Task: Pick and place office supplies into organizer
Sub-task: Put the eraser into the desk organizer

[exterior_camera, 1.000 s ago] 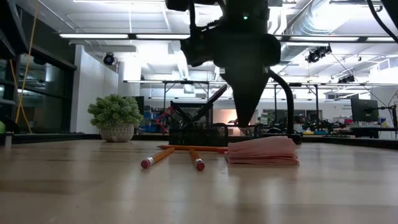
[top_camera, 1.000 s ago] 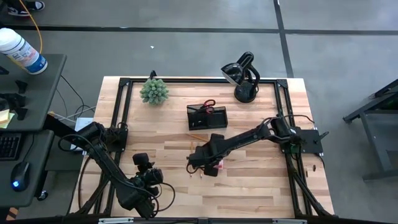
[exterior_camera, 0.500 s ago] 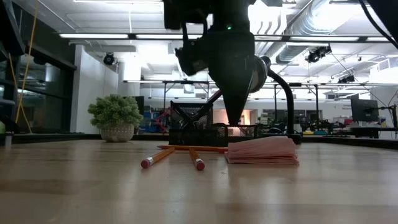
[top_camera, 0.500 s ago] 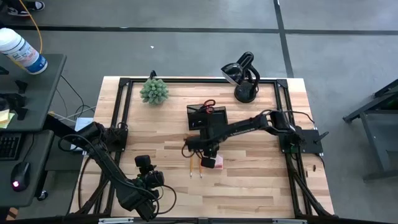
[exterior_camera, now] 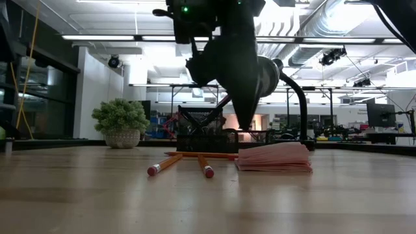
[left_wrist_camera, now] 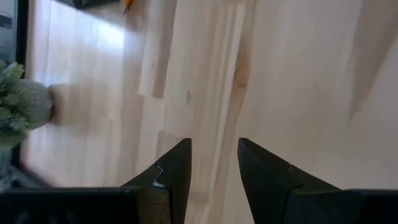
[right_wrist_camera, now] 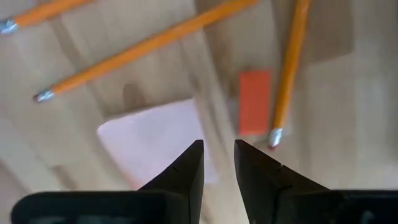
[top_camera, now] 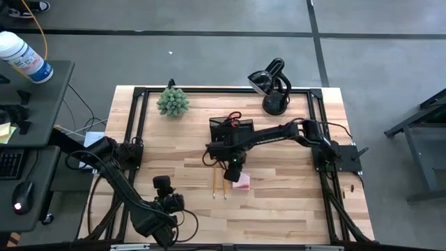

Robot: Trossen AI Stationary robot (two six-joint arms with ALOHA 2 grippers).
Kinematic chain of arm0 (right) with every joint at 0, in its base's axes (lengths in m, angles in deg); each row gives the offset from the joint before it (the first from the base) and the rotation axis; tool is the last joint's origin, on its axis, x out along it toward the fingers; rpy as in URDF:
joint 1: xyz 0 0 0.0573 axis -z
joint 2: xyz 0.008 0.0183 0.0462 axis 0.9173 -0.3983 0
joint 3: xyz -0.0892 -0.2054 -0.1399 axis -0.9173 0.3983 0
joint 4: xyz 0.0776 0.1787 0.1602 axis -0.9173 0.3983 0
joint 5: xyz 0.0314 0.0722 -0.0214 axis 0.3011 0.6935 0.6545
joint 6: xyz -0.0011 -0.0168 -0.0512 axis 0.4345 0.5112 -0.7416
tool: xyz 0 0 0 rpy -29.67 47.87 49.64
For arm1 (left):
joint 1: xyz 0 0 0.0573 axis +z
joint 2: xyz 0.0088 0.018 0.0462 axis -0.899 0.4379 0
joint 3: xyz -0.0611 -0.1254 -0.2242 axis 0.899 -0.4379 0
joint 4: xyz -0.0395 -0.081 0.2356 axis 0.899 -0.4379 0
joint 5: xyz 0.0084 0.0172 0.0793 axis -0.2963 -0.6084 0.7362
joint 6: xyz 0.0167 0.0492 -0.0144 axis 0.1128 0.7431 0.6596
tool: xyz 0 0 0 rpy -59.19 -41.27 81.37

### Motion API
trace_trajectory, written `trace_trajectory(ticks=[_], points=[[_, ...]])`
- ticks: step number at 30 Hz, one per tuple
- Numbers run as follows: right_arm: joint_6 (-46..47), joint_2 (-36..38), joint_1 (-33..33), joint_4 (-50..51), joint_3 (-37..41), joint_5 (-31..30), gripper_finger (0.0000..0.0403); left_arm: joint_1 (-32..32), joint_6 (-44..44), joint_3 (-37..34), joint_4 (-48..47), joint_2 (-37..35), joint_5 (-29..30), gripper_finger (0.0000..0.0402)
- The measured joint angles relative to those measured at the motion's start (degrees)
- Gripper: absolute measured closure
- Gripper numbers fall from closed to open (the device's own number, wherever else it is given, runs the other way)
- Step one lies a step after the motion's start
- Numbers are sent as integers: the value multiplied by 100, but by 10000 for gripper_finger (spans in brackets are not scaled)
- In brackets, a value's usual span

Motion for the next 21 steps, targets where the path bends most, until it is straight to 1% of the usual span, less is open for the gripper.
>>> trace_trajectory(ticks=[5, 9, 14, 17, 21], points=[[-398, 0, 17, -150, 0, -290, 320, 1, -2, 141, 371, -2, 121, 282], [-458, 0, 25, -259, 0, -351, 320, 1, -4, 327, 562, -2, -115, 282], [-908, 0, 32, -395, 0, -784, 317, 1, -50, 466, 705, -2, -390, 282], [-1295, 0, 36, -380, 0, -905, 301, 1, -315, 578, 800, -2, -554, 282], [-1290, 0, 25, -378, 0, -1022, 273, 1, -556, 699, 987, -2, -739, 282]])
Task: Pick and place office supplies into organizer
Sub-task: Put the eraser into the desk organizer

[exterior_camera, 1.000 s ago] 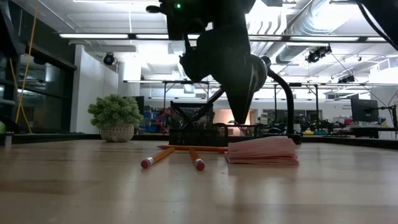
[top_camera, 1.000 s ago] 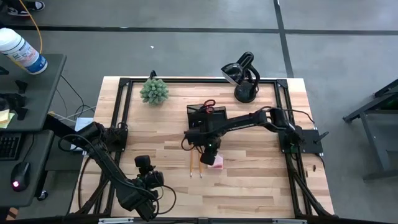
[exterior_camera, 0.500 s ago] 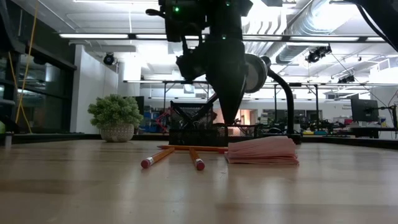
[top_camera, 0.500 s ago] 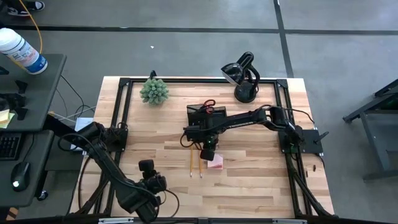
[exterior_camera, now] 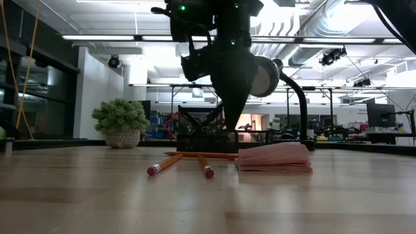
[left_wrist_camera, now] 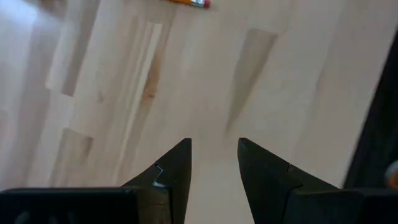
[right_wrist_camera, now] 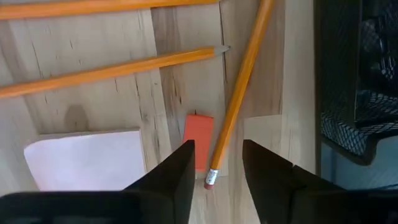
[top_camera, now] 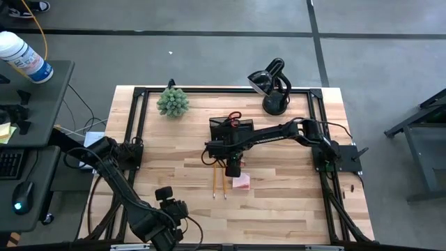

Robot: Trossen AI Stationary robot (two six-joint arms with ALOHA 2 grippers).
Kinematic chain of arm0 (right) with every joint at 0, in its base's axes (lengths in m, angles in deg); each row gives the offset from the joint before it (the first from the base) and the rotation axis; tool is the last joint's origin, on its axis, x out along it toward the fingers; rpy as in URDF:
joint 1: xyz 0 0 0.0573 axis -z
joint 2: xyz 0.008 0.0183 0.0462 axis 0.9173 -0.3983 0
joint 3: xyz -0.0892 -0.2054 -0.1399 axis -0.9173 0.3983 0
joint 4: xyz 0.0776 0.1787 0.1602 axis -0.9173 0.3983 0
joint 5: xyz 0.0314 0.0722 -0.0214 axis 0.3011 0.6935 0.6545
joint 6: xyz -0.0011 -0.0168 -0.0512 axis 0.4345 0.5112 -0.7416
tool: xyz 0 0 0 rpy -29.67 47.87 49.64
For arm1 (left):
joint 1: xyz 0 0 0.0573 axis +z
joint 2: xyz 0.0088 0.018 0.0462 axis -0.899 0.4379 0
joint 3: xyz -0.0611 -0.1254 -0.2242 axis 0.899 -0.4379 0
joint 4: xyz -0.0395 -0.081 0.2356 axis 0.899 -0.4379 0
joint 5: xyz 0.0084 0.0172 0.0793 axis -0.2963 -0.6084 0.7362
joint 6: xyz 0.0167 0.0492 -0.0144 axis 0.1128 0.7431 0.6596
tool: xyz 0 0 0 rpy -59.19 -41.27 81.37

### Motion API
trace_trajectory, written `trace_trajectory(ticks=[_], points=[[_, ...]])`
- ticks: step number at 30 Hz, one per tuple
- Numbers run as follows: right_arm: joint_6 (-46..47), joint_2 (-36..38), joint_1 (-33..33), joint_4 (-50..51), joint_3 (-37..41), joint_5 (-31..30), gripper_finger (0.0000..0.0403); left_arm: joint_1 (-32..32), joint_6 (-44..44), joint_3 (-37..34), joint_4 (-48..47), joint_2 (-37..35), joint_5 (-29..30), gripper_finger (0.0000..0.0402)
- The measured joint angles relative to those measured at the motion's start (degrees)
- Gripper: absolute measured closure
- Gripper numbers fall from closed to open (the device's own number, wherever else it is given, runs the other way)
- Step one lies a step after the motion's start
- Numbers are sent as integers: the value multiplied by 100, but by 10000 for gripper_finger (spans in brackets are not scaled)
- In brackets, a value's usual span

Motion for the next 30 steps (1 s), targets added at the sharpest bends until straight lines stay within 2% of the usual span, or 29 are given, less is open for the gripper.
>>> trace_trajectory(ticks=[5, 10, 21, 30], points=[[484, -126, 24, -91, -2, 17, 242, 0, -157, 69, 463, 0, -88, 282], [389, -321, 26, -37, -2, -80, 223, 0, -160, 69, 770, 0, -88, 282], [543, -348, 72, -131, -2, 284, 235, 0, -159, 69, 694, 0, -88, 282], [532, -462, 73, -216, 0, 545, 229, 0, -159, 69, 565, 0, -88, 282]])
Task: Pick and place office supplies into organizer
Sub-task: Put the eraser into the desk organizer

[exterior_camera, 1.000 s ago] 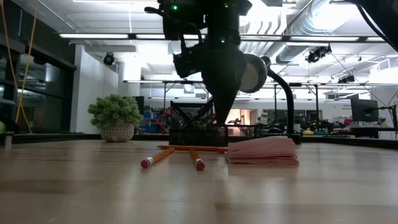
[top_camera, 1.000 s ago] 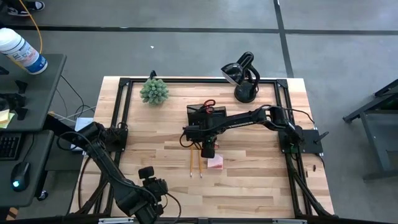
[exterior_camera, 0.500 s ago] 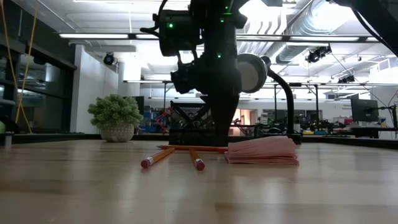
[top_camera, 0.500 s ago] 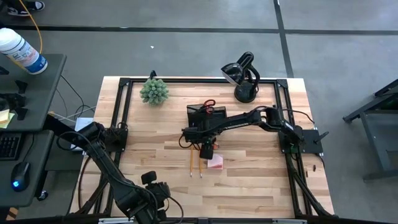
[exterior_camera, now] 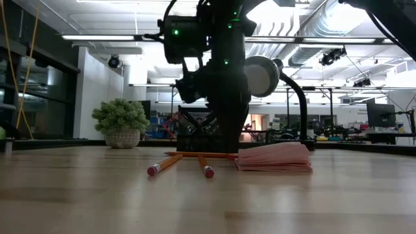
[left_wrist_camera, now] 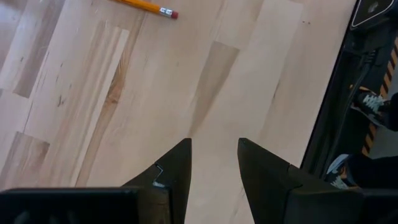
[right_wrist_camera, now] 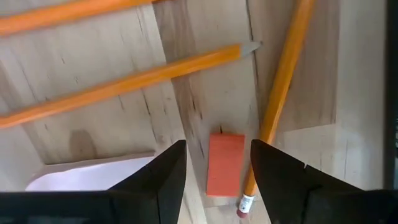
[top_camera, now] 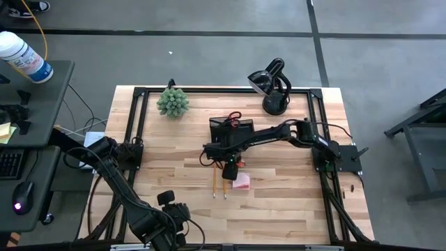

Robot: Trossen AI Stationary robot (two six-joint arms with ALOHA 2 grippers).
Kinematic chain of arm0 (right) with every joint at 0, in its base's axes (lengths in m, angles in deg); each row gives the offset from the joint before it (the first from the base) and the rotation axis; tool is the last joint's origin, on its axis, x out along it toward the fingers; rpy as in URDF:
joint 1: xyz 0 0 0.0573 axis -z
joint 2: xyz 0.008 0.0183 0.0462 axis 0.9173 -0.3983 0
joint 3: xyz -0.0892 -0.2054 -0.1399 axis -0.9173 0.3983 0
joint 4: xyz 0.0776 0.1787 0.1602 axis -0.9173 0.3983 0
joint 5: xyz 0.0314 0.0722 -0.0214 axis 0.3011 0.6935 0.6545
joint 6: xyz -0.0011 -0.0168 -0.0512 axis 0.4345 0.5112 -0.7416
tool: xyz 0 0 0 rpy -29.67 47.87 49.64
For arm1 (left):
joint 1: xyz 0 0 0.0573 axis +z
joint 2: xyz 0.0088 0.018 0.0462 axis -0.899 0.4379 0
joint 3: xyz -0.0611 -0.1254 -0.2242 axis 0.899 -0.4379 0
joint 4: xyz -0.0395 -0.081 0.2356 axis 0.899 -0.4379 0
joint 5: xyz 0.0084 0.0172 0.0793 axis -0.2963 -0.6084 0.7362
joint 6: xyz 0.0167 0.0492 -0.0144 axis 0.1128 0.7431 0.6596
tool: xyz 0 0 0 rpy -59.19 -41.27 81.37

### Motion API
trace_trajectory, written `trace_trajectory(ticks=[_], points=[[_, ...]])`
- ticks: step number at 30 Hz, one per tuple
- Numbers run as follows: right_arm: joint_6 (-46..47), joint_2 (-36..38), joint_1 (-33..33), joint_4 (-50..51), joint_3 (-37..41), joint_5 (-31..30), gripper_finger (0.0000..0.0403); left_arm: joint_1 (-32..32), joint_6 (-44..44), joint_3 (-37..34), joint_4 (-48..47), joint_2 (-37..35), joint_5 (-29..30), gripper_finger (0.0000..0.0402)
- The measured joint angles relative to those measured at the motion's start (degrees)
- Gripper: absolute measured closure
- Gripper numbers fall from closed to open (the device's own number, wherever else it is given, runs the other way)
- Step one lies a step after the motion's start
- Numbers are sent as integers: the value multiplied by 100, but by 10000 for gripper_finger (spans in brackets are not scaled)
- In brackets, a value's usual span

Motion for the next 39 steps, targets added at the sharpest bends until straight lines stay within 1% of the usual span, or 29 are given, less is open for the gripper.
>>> trace_trajectory(ticks=[2, 7, 16, 25, 29, 32, 39], points=[[-22, -61, -1, 62, 0, 52, 230, 0, 0, 0, 1, 0, 2, 282], [-108, -212, -5, 179, -19, -158, 238, 0, 7, 0, 2, 0, 2, 282], [-286, -239, -3, 176, -17, -157, 245, 0, 22, 0, -20, 0, 2, 282], [-387, -246, -3, 108, -9, -217, 304, 0, 22, -2, -85, 0, 2, 282], [-385, -246, -3, 81, -7, -214, 320, 0, 26, -2, -96, 0, 2, 282], [-387, -249, -3, 78, -7, -214, 321, 0, 101, -2, -111, 0, 3, 282], [-378, -253, -13, 88, -8, -227, 310, 0, 175, -2, -154, 0, 4, 282]])
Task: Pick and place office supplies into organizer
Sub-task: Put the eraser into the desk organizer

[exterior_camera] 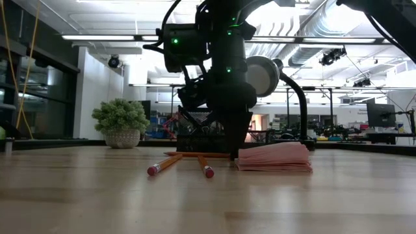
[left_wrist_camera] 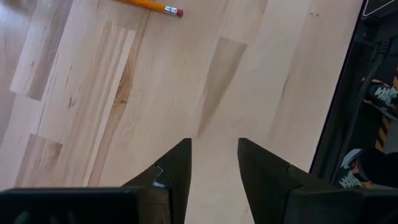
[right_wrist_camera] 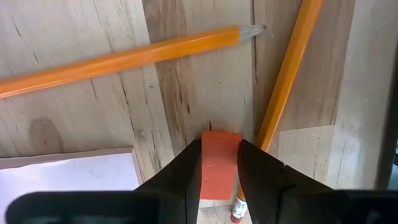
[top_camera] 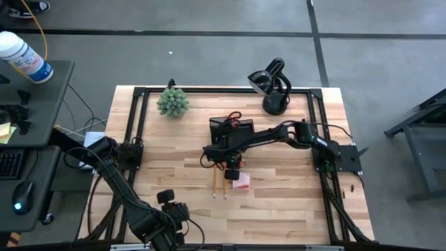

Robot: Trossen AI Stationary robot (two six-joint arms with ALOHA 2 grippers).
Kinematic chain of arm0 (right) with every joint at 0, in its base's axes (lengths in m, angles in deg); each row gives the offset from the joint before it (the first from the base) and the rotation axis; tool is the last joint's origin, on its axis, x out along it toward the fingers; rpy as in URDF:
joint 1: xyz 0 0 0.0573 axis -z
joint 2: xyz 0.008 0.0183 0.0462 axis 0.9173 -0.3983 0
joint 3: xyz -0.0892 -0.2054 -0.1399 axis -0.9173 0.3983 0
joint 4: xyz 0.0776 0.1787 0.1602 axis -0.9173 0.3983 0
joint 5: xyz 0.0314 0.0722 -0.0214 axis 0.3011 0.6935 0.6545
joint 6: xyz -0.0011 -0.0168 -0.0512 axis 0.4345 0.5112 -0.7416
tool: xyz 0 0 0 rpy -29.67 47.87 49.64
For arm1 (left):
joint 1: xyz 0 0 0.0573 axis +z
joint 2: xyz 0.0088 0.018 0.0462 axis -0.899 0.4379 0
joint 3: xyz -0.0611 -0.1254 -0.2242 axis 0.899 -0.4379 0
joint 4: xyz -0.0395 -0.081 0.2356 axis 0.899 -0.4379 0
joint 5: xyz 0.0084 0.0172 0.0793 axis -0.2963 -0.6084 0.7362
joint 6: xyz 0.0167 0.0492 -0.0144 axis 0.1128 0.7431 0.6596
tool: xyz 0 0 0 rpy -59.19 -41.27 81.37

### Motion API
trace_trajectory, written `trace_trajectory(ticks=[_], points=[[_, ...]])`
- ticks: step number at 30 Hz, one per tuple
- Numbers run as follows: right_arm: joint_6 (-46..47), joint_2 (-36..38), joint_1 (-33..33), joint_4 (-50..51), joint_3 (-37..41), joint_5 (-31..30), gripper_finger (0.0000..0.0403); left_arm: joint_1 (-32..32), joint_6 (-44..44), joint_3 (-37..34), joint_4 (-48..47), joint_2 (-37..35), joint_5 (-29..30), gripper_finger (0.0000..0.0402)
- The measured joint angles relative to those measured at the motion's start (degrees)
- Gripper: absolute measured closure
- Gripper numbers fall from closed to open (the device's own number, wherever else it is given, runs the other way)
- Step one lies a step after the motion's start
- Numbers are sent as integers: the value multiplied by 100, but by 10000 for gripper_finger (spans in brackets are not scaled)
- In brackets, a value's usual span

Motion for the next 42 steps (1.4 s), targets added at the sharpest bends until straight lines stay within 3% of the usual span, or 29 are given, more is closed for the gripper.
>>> trace_trajectory(ticks=[15, 30, 42], points=[[-120, -48, -4, 367, -860, -278, 310, 0, 0, -2, -110, 1, 0, 282], [-1090, -17, 56, 56, -1435, -2095, 308, -4, -4, -2, -91, 3, -195, 282], [-1698, -13, 274, -100, -1435, -2482, 308, -4, -6, -2, -93, 7, -292, 282]])
